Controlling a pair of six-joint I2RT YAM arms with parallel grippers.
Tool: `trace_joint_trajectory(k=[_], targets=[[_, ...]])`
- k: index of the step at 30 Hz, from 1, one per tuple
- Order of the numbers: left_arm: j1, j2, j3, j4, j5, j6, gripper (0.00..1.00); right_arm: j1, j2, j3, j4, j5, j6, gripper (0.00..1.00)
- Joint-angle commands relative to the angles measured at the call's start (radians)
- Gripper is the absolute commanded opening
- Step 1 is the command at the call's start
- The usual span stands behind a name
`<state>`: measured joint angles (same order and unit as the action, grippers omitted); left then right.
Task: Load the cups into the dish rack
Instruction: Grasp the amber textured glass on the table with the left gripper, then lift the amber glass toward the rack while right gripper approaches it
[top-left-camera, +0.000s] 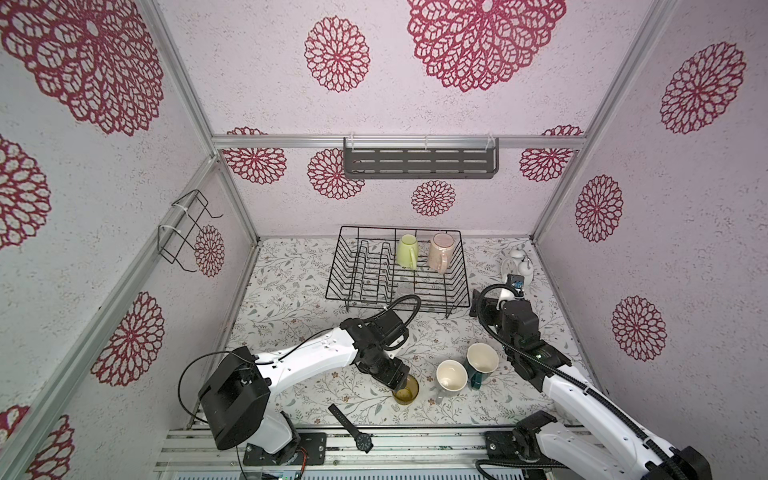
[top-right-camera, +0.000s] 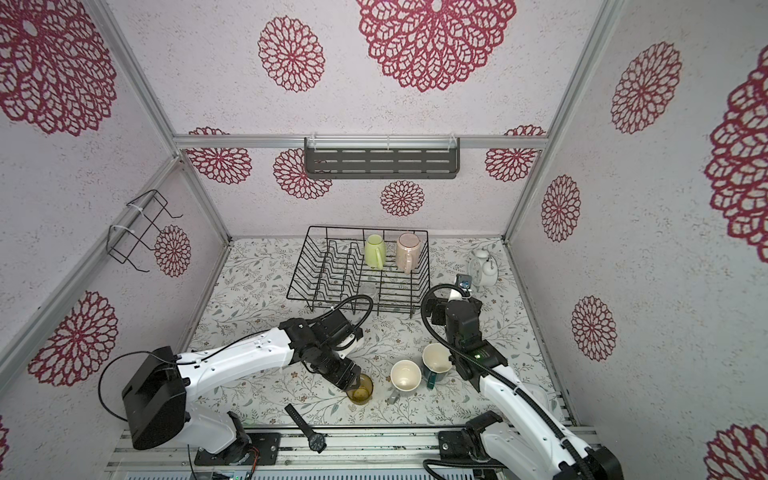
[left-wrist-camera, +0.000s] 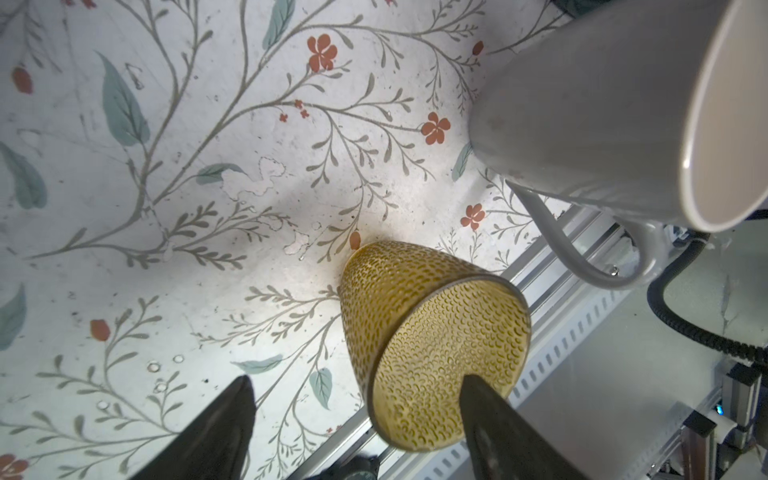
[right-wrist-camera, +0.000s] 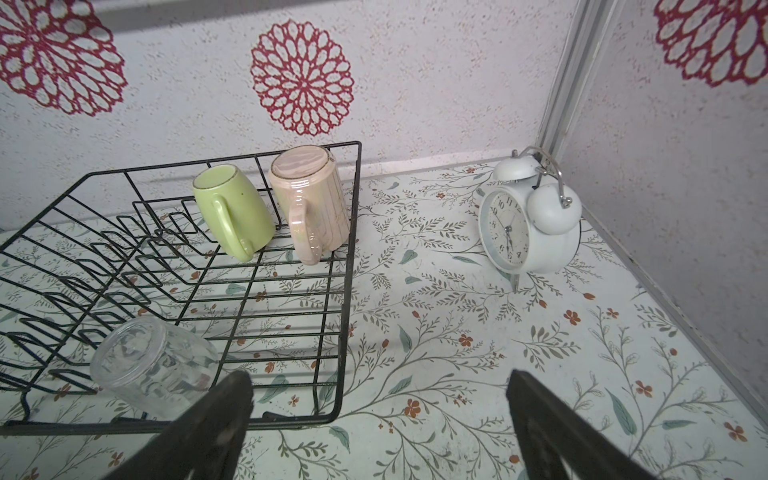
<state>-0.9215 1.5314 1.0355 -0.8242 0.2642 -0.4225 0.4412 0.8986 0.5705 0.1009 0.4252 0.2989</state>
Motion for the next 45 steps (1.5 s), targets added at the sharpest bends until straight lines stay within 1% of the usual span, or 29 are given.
trace_joint_trajectory(k=[1,4,5,6,7,8,9,10,11,14,17,20,23,26,28,31,33,34,37,39,42,45], targets=[[-0.033,0.045,0.026,-0.006,-0.041,0.012,0.72,-0.004,-0.024,0.008,0.036,0.02,-0.01,0.99],[-0.054,0.087,0.067,-0.058,-0.079,0.033,0.67,-0.003,-0.03,0.004,0.035,0.023,0.002,0.99],[-0.054,0.09,0.073,-0.062,-0.077,0.036,0.61,-0.005,-0.032,0.003,0.037,0.019,0.005,0.99],[-0.054,0.089,0.075,-0.059,-0.076,0.038,0.5,-0.005,-0.035,0.002,0.037,0.013,0.005,0.99],[-0.055,0.082,0.074,-0.056,-0.075,0.043,0.34,-0.005,-0.036,0.0,0.037,0.008,0.005,0.99],[-0.054,0.075,0.075,-0.058,-0.069,0.049,0.2,-0.004,-0.038,0.0,0.035,0.006,0.006,0.99],[-0.053,0.066,0.08,-0.068,-0.049,0.058,0.12,-0.005,-0.039,0.0,0.03,0.004,0.01,0.99],[-0.053,0.053,0.088,-0.078,-0.033,0.066,0.07,-0.005,-0.042,0.003,0.023,0.002,0.022,0.99],[-0.051,0.039,0.095,-0.087,-0.025,0.072,0.04,-0.007,-0.044,0.008,0.013,-0.003,0.039,0.99],[-0.044,-0.031,0.104,-0.082,-0.025,0.08,0.04,-0.019,-0.038,0.049,-0.048,-0.076,0.098,0.99],[-0.018,-0.111,0.113,-0.059,-0.045,0.093,0.04,-0.029,-0.006,0.14,-0.191,-0.058,0.217,0.99],[0.029,-0.199,0.111,-0.018,-0.077,0.103,0.03,-0.038,0.008,0.202,-0.22,-0.193,0.237,0.99],[0.104,-0.3,0.055,0.107,-0.078,0.096,0.03,-0.05,-0.008,0.225,-0.249,-0.256,0.317,0.99],[0.189,-0.403,-0.001,0.247,-0.093,0.08,0.04,-0.092,-0.004,0.218,-0.182,-0.478,0.362,0.99],[0.236,-0.467,-0.067,0.395,-0.113,0.065,0.05,-0.108,0.02,0.203,-0.086,-0.686,0.409,0.99],[0.269,-0.537,-0.174,0.651,-0.179,0.056,0.04,-0.13,0.08,0.208,0.029,-0.962,0.53,0.99],[0.276,-0.551,-0.211,0.776,-0.24,0.057,0.04,-0.132,0.131,0.23,0.079,-1.1,0.603,0.99],[0.284,-0.547,-0.213,0.813,-0.253,0.062,0.03,-0.132,0.158,0.243,0.105,-1.163,0.638,0.99],[0.297,-0.498,-0.193,0.882,-0.226,0.091,0.02,-0.129,0.219,0.259,0.182,-1.304,0.715,0.99],[0.304,-0.456,-0.167,0.896,-0.19,0.102,0.02,-0.117,0.242,0.263,0.222,-1.342,0.755,0.99],[0.31,-0.401,-0.14,0.919,-0.124,0.076,0.01,-0.088,0.264,0.25,0.351,-1.368,0.859,0.98],[0.312,-0.369,-0.154,1.011,-0.039,0.048,0.01,-0.05,0.295,0.247,0.427,-1.373,0.931,0.96]])
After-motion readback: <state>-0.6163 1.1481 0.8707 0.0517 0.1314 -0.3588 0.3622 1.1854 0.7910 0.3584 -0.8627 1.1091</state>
